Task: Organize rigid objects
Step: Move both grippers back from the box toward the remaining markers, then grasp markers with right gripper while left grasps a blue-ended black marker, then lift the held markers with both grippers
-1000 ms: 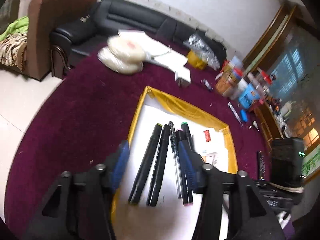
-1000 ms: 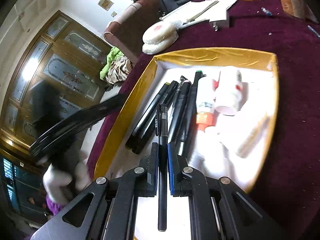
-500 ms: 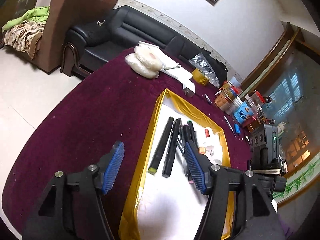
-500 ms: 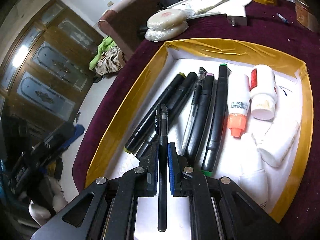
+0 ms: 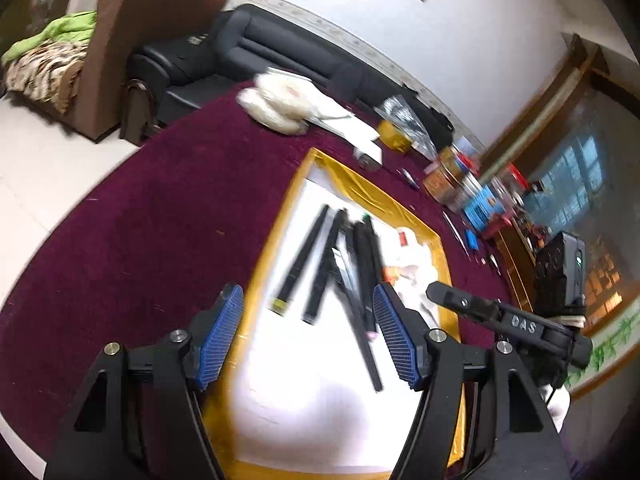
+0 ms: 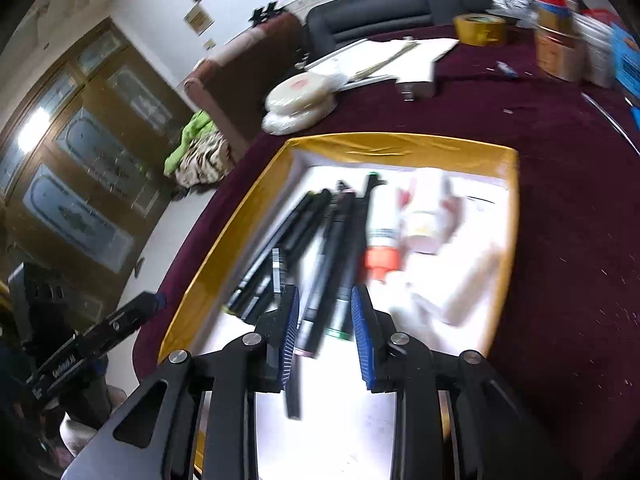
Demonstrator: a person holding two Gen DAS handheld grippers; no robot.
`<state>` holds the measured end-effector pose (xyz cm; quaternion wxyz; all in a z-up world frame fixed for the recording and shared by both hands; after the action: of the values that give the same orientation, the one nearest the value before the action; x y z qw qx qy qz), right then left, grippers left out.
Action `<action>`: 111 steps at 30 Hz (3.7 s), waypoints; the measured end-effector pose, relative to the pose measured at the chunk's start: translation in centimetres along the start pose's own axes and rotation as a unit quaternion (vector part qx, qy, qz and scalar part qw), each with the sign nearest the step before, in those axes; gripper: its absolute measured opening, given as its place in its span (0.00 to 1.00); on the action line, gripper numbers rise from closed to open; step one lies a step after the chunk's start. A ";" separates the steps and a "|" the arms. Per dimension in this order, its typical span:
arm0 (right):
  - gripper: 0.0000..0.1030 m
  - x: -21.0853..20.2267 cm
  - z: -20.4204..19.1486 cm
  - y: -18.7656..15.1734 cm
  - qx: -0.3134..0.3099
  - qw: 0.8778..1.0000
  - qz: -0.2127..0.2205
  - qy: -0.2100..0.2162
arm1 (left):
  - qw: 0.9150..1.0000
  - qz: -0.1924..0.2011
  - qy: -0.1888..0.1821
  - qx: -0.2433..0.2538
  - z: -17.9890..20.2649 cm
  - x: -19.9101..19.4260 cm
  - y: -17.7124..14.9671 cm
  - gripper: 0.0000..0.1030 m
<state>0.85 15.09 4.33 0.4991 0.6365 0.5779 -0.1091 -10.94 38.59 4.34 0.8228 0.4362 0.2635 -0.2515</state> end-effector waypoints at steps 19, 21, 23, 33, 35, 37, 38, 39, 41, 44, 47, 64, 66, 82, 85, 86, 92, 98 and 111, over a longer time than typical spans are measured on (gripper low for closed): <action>0.26 -9.6 9.7 -2.4 0.094 0.992 0.083 0.001 | 0.990 -0.137 -0.025 0.026 9.1 9.9 -1.2 0.65; 0.26 -10.8 10.9 -2.5 0.100 0.991 0.093 -0.004 | 0.993 -0.110 -0.012 0.031 9.1 8.6 -1.0 0.65; 0.26 -12.2 12.5 -2.7 0.106 0.988 0.107 -0.018 | 0.996 -0.081 0.002 0.025 8.7 6.9 -0.6 0.65; 0.26 -21.4 24.4 -4.4 0.202 0.952 0.187 -0.136 | 0.995 0.006 -0.021 0.099 13.2 -0.2 -2.2 0.71; 0.26 -23.4 26.9 -4.8 0.224 0.940 0.197 -0.164 | 0.991 -0.012 -0.046 0.125 15.3 0.7 -2.9 0.71; 0.26 -24.4 28.5 -4.8 0.234 0.933 0.199 -0.186 | 0.987 -0.030 -0.064 0.147 17.3 1.7 -3.9 0.71; 0.26 -24.7 29.3 -4.6 0.237 0.930 0.197 -0.198 | 0.985 -0.038 -0.069 0.154 18.1 2.2 -4.4 0.71; 0.28 -24.9 30.0 -4.4 0.239 0.929 0.194 -0.207 | 0.983 -0.048 -0.076 0.159 18.8 2.7 -4.9 0.71; 0.32 -24.5 30.8 -3.9 0.237 0.930 0.181 -0.216 | 0.980 -0.066 -0.084 0.168 19.9 3.4 -5.9 0.71; 0.33 -22.8 31.2 -3.4 0.230 0.937 0.155 -0.213 | 0.977 -0.078 -0.084 0.181 21.1 3.8 -6.9 0.71; 0.33 -20.2 31.1 -2.8 0.208 0.949 0.124 -0.203 | 0.975 -0.082 -0.079 0.188 21.6 3.7 -7.3 0.71; 0.09 -17.3 25.4 -6.1 0.145 0.969 0.104 -0.170 | 0.962 -0.132 -0.099 0.220 25.3 6.0 -9.8 0.71; 0.09 -17.8 26.0 -5.9 0.130 0.958 0.116 -0.226 | 0.958 -0.137 -0.099 0.230 26.3 6.6 -10.2 0.71; 0.16 -18.0 27.8 -6.8 0.150 0.962 0.155 -0.168 | 0.947 -0.148 -0.033 0.283 32.3 17.6 -11.5 0.60; 0.19 -18.0 27.9 -6.8 0.151 0.963 0.156 -0.159 | 0.942 -0.147 -0.016 0.301 32.8 19.5 -11.5 0.29; 0.19 -18.1 28.0 -6.8 0.151 0.963 0.156 -0.157 | 0.939 -0.140 -0.014 0.313 32.9 19.5 -11.5 0.20; 0.23 -18.1 28.0 -6.9 0.149 0.965 0.157 -0.149 | 0.942 -0.153 -0.016 0.297 31.5 18.9 -11.0 0.18; 0.25 -18.0 28.0 -6.9 0.148 0.966 0.158 -0.145 | 0.923 -0.125 -0.006 0.365 34.8 20.3 -12.9 0.71; 0.25 -18.1 28.3 -7.1 0.153 0.965 0.163 -0.140 | 0.955 -0.126 -0.090 0.255 30.4 16.8 -10.6 0.12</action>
<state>1.65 -18.94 0.17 0.4827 0.7692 0.3673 -0.2010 1.12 4.41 1.83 0.6663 0.5703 0.1683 -0.4499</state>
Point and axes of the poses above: each gripper's, at about its wrist camera, not at the fingertips, and x roughly the way its jaws point, z to its right, y to its top, the point moved 1 cm from there along x, roughly the way its jaws point, and after that the axes turned 2 degrees about y, right-handed, at the moved point
